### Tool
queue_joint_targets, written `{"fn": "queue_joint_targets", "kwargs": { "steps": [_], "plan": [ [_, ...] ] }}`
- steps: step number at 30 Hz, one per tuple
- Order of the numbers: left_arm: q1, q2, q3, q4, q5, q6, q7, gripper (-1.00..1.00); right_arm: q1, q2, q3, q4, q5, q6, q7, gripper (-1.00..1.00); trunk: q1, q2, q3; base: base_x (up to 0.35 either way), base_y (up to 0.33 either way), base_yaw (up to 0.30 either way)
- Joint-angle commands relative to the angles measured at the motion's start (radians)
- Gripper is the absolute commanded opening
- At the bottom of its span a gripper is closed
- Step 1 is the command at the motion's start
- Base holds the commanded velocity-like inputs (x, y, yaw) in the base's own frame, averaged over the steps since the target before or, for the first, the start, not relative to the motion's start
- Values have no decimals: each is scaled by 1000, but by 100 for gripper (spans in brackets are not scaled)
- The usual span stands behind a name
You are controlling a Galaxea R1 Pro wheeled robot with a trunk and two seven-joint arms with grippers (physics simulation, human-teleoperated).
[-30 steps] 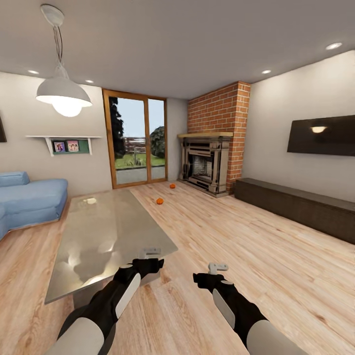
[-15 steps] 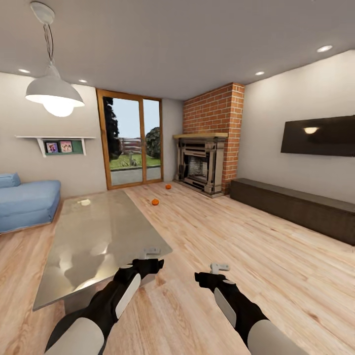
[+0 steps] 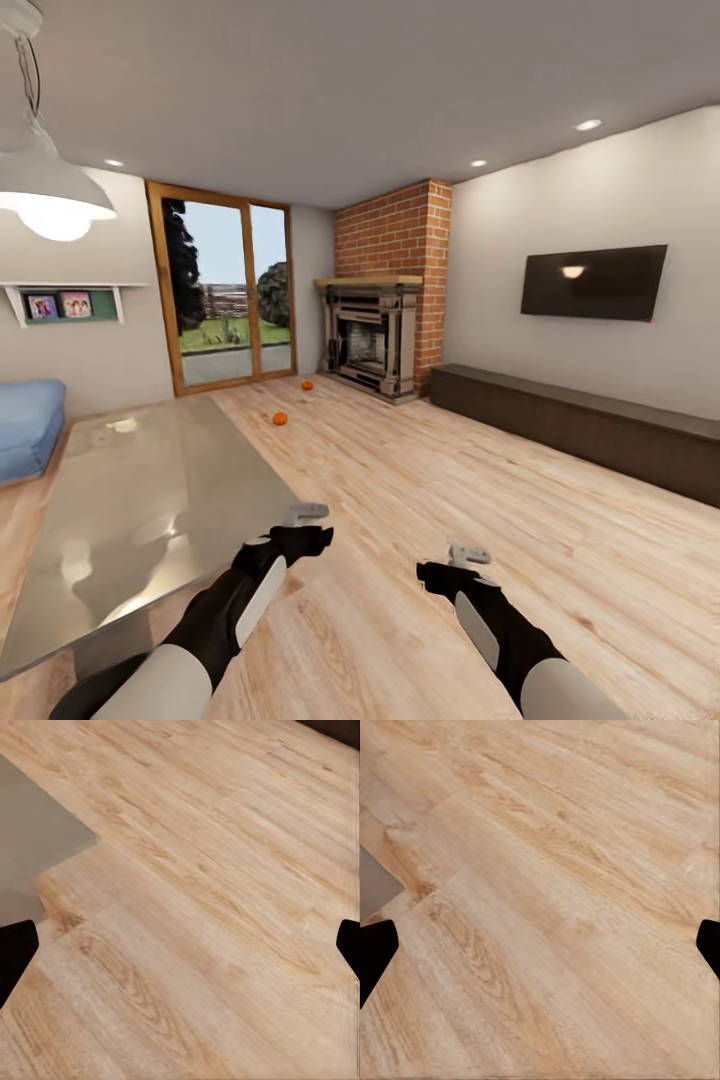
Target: Place each of the two pumpkins and all three candles from the living room inside a cabinet in the living room (use any cabinet), then make sure every cabinet is closed, and position the cauldron so it is next to a table in the living room.
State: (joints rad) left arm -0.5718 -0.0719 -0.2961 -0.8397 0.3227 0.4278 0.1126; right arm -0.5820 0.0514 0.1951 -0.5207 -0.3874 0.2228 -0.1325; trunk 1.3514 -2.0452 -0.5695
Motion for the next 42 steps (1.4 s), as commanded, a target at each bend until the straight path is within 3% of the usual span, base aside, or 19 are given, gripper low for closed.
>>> {"fn": "queue_joint_targets", "kwargs": {
  "steps": [1, 5, 8, 12, 22, 28, 33, 42],
  "plan": [
    [0, 0, -7, -2, 10, 4, 9, 100, 6, -3, -8, 6, -11, 3, -9, 100, -4, 7, 2, 0, 0, -269],
    [0, 0, -21, -1, 10, 4, 9, 100, 15, -9, -81, 16, -10, 2, -8, 100, -19, 35, 15, 0, 0, -178],
    [0, -1, -30, 0, 10, 5, 7, 100, 20, -15, -168, 18, -10, 8, -8, 100, -31, 56, 21, 0, 0, -59],
    [0, -4, -36, 46, 10, 3, 5, 100, 29, -40, -218, 23, -8, 16, -9, 100, -46, 84, 28, 0, 0, -20],
    [0, -8, -43, 110, 13, 1, 9, 100, 111, -69, -236, 22, -5, 17, -10, 100, -85, 154, 43, 0, 0, -3],
    [0, -18, -47, 121, 12, 3, 11, 100, 127, -107, -236, 23, -5, 12, -10, 100, -108, 196, 52, 0, 0, 0],
    [0, -40, -48, 188, 12, -12, 8, 100, 152, -115, -236, 23, -4, 8, -9, 100, -127, 231, 59, 0, 0, 0],
    [21, -49, -53, 233, 13, -63, 8, 100, 163, -118, -237, 24, -4, 6, -9, 100, -161, 294, 73, 0, 0, 0]
  ]
}}
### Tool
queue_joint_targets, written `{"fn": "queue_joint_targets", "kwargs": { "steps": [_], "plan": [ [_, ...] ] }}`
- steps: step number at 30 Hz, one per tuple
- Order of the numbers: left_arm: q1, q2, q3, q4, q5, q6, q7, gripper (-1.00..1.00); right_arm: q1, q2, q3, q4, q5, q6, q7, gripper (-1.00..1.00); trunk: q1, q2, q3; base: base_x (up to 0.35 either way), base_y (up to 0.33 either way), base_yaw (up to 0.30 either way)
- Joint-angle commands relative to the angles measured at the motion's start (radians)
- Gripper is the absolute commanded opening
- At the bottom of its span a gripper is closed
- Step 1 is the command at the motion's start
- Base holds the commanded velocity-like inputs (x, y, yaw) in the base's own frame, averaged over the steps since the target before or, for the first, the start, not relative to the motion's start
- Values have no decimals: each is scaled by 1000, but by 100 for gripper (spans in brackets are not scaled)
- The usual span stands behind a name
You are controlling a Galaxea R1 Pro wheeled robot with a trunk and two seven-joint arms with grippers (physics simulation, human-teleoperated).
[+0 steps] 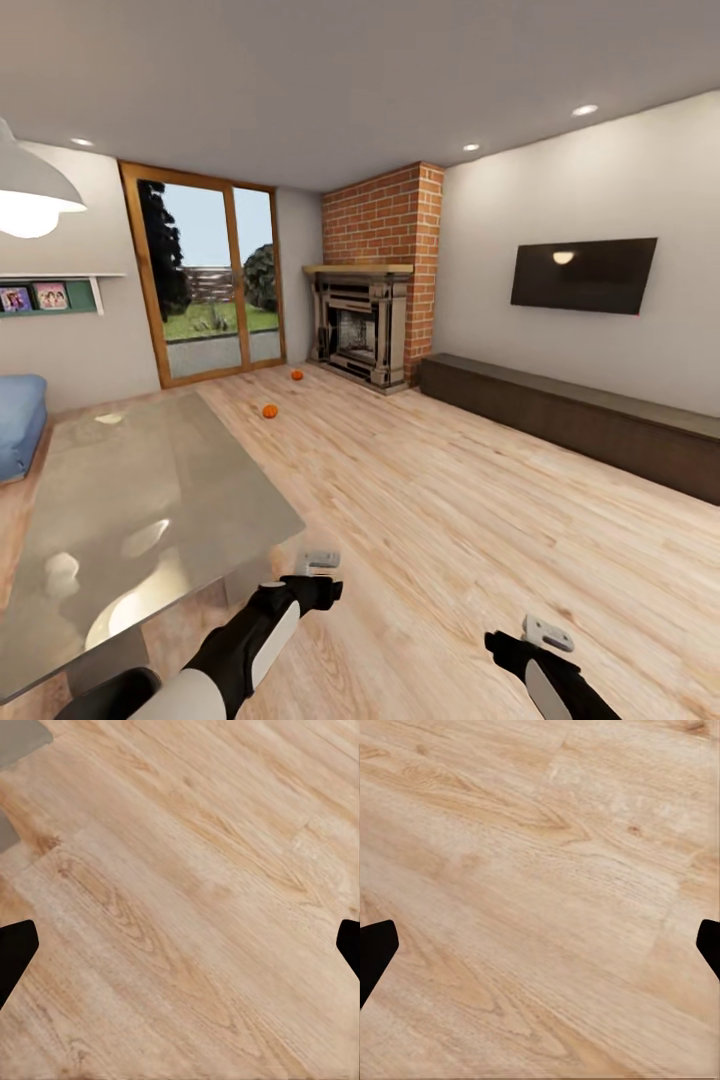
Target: Place each of the two pumpkins and all three candles from the living room inside a cabinet in the living room (use any cabinet), then make sure every cabinet is closed, and position the cauldron so it is next to a table in the living room.
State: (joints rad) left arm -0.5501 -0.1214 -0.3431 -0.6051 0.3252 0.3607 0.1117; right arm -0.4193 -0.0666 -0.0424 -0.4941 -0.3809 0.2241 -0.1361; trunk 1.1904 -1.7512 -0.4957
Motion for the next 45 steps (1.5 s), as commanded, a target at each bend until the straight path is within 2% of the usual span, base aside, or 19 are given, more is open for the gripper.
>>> {"fn": "queue_joint_targets", "kwargs": {
  "steps": [1, 22, 28, 45],
  "plan": [
    [3, 1, -6, 0, 11, 1, 9, 100, 0, -2, 0, -2, -10, 5, -5, 100, -4, 7, 0, 0, 0, 0],
    [25, -10, -8, 11, 12, -4, 8, 100, 8, 1, 3, 2, -12, 1, -6, 100, -85, 154, 35, 0, 0, 0],
    [25, -12, -8, 11, 12, -4, 8, 100, 18, -1, 3, 2, -14, -1, -4, 100, -108, 196, 56, 0, 0, -118],
    [25, -14, -8, 11, 12, -5, 6, 100, 28, -2, 3, 2, -15, -2, -4, 100, -173, 315, 124, 0, 0, -259]
  ]
}}
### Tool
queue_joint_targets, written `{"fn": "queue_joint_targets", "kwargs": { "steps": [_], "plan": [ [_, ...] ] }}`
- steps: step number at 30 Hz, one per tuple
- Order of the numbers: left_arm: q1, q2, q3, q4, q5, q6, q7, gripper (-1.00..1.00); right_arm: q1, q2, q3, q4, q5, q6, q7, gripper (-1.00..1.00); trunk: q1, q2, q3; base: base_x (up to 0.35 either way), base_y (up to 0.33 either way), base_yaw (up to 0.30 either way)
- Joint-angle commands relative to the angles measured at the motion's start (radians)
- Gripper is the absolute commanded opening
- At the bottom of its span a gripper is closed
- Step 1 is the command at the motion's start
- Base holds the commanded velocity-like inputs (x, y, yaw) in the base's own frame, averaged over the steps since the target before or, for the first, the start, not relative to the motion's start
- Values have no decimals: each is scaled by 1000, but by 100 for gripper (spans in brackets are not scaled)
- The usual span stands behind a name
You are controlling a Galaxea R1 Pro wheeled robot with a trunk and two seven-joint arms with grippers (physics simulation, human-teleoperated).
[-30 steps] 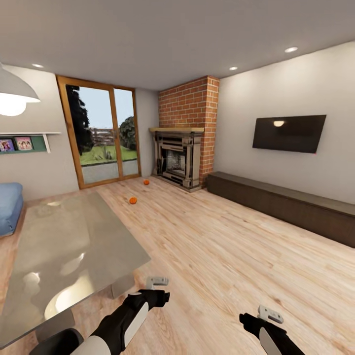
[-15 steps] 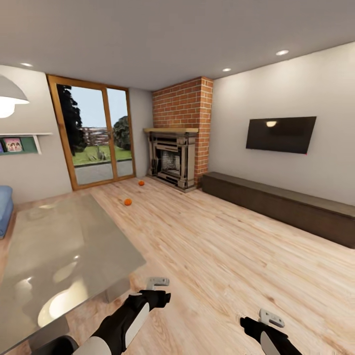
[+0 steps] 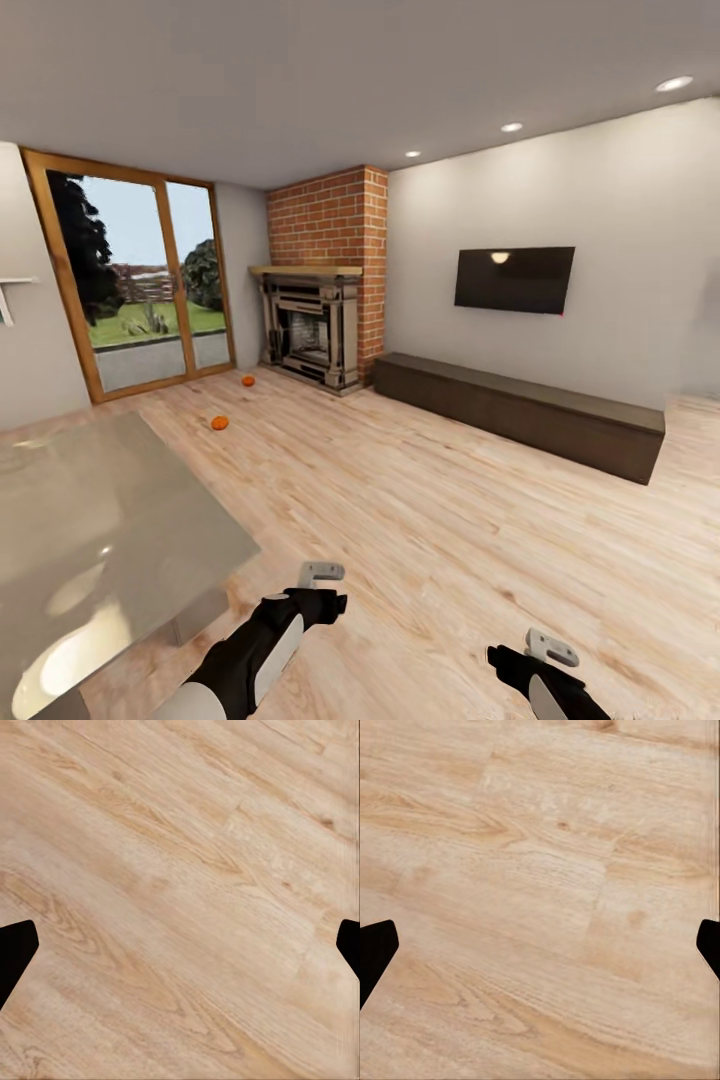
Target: Place each of the two pumpkins and all three candles from the living room inside a cabinet in the living room (use any cabinet), then make sure every cabinet is closed, and position the cauldron so it is next to a table in the living room.
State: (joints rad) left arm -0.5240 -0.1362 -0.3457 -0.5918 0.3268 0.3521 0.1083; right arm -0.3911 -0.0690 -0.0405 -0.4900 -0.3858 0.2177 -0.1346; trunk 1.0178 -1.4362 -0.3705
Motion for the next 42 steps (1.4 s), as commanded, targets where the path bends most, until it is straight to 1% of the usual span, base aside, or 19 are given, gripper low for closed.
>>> {"fn": "queue_joint_targets", "kwargs": {
  "steps": [1, 26, 32, 42],
  "plan": [
    [-1, 0, -6, -2, 11, 4, 9, 100, 0, 0, 1, -2, -10, 5, -5, 100, -4, 7, 3, 0, 0, -266],
    [-1, 0, -6, -2, 12, 4, 7, 100, 0, 0, 1, -2, -10, 5, -5, 100, -100, 182, 99, 0, 0, -266],
    [-1, 0, -6, -1, 12, 4, 6, 100, 0, 4, 2, -2, -9, 5, -5, 100, -123, 224, 116, 0, 0, -70],
    [-1, 1, -6, -1, 12, 4, 4, 100, 0, 3, 2, -2, -10, 6, -5, 100, -161, 294, 132, 0, 0, -6]
  ]
}}
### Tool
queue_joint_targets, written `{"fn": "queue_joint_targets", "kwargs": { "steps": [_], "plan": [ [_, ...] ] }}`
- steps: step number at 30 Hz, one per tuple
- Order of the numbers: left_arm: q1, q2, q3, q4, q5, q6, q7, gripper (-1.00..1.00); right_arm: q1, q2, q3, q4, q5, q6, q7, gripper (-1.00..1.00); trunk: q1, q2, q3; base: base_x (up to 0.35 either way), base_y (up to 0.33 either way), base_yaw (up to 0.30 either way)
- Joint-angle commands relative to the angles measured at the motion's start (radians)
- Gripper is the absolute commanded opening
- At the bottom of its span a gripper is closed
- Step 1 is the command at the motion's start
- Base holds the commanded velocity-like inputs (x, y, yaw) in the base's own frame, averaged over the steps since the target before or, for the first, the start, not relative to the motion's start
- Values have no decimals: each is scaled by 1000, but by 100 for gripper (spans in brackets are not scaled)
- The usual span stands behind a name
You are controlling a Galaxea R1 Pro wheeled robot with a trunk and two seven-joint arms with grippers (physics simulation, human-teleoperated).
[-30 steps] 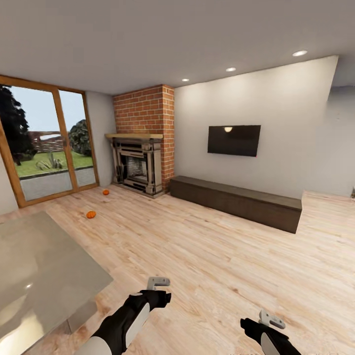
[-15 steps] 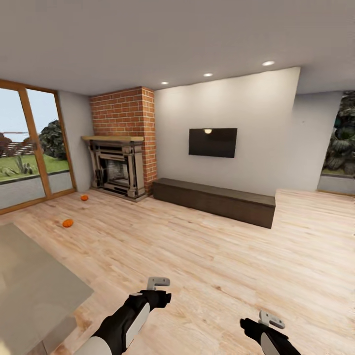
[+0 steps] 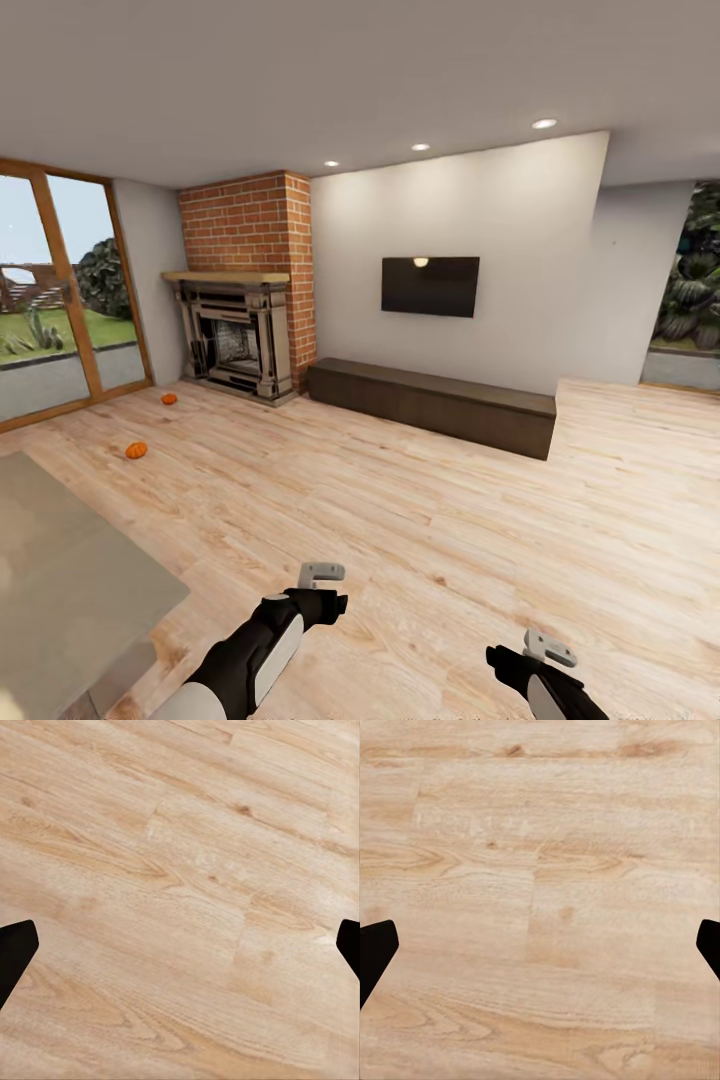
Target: Place each of the two pumpkins and all three candles from the living room inside a cabinet in the living room (use any cabinet), then make sure every cabinet is closed, and position the cauldron so it is next to a table in the living room.
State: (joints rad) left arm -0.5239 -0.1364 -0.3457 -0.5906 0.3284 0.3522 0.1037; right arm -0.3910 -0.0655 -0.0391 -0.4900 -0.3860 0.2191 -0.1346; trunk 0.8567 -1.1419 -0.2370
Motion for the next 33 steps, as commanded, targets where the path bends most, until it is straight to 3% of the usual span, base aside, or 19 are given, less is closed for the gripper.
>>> {"fn": "queue_joint_targets", "kwargs": {
  "steps": [1, 22, 29, 33],
  "plan": [
    [-1, 1, -6, -2, 11, 4, 9, 100, 0, 0, 1, -2, -10, 5, -5, 100, -4, 6, 0, 0, 0, 0],
    [-2, 2, -3, 42, 15, 6, 20, 100, 0, 7, 5, -2, 1, 3, -5, 100, -84, 153, 32, 0, 0, 0],
    [-5, 4, 6, 182, 31, 7, 120, 100, 0, 7, 7, -2, 5, 3, -5, 100, -111, 202, 43, 0, 0, 0],
    [-5, 4, 7, 218, 52, 6, 141, 100, 0, 8, 9, -2, 5, 3, -5, 100, -127, 230, 50, 0, 0, 0]
  ]
}}
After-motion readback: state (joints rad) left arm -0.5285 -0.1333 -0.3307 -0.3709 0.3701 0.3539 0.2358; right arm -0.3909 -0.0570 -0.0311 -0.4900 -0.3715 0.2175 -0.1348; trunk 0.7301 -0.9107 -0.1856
